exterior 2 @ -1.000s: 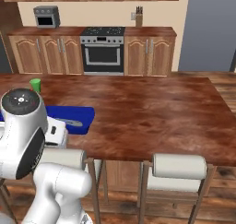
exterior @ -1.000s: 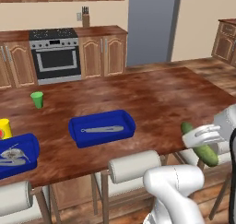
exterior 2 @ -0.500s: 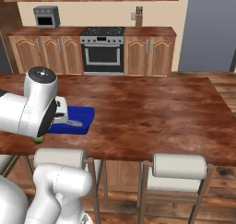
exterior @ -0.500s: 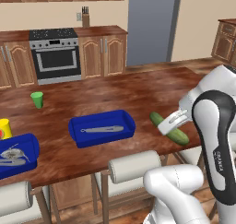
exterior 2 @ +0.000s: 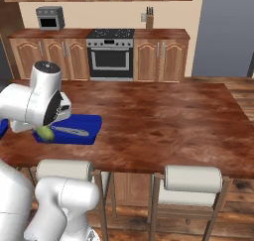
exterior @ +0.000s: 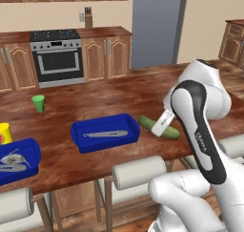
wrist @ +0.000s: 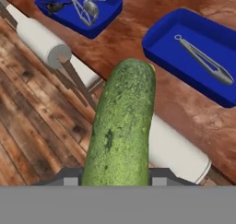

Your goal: Gather the lemon wedge and cucumber from the fridge and place them on a tray on the dining counter. Then gather the fishs from the fridge and place them on the other tray.

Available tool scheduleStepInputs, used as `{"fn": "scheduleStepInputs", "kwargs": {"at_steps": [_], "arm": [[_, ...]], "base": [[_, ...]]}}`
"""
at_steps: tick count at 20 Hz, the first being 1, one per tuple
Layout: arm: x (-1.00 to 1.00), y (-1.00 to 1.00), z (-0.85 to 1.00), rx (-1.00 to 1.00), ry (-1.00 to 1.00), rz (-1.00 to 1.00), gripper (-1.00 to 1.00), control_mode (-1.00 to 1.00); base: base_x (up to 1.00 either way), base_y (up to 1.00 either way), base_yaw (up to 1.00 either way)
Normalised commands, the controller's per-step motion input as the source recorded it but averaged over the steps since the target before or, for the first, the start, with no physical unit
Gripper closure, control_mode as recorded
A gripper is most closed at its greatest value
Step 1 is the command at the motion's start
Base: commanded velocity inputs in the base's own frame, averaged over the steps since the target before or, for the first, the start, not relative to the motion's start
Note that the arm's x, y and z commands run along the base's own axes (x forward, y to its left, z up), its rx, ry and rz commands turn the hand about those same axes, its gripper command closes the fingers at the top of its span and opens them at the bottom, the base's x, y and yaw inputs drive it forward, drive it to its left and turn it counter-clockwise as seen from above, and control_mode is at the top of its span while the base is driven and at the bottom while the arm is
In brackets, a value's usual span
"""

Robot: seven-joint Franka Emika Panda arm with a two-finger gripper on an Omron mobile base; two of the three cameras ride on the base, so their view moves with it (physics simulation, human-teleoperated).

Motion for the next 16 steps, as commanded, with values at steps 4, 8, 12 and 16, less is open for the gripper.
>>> {"fn": "scheduleStepInputs", "kwargs": {"at_steps": [4,8,12,16], "arm": [[0.38,0.15,-0.03,-0.08,0.0,0.1,1.0,-1.0],[0.33,0.01,0.0,-0.03,0.0,0.05,1.0,-1.0],[0.36,0.0,0.0,-0.02,-0.02,0.04,1.0,-1.0],[0.39,0.0,-0.11,0.0,0.0,0.01,1.0,-1.0]], "base": [[0.0,0.0,0.0],[0.0,0.0,0.0],[0.0,0.0,0.0],[0.0,0.0,0.0]]}}
